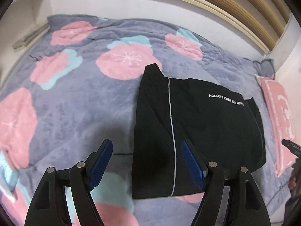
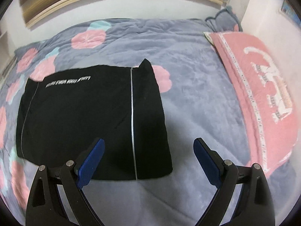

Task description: Fold large clothes

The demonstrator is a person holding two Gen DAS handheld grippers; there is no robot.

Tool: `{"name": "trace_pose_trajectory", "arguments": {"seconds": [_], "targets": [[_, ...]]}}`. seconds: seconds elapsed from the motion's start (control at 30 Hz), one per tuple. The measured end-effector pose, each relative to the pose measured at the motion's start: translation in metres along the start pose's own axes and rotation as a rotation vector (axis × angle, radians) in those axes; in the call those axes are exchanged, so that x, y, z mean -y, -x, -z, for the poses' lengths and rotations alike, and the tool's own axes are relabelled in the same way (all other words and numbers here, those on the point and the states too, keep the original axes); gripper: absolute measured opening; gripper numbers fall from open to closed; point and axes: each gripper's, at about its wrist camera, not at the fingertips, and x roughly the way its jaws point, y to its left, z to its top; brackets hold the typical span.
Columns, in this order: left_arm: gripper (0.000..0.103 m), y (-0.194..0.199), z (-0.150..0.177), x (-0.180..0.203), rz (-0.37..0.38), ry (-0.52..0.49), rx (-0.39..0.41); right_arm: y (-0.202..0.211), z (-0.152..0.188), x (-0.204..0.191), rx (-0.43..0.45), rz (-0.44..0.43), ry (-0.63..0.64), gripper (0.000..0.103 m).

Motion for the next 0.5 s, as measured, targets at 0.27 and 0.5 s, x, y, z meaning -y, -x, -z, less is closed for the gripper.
{"name": "trace_pose_trajectory", "arguments": {"seconds": [0.27, 0.5], "targets": [[0.077, -0.075, -0.008, -0.051, 0.214, 0.233, -0.108, -0.078, -0.026, 0.034, -0.111, -0.139, -0.104, 0.096], [0.077, -0.135, -0.004, -0.046, 0.291, 0.197, -0.246, -0.136, -0.028, 0.042, -0.220, -0.247, -0.120, 0.096]]}}
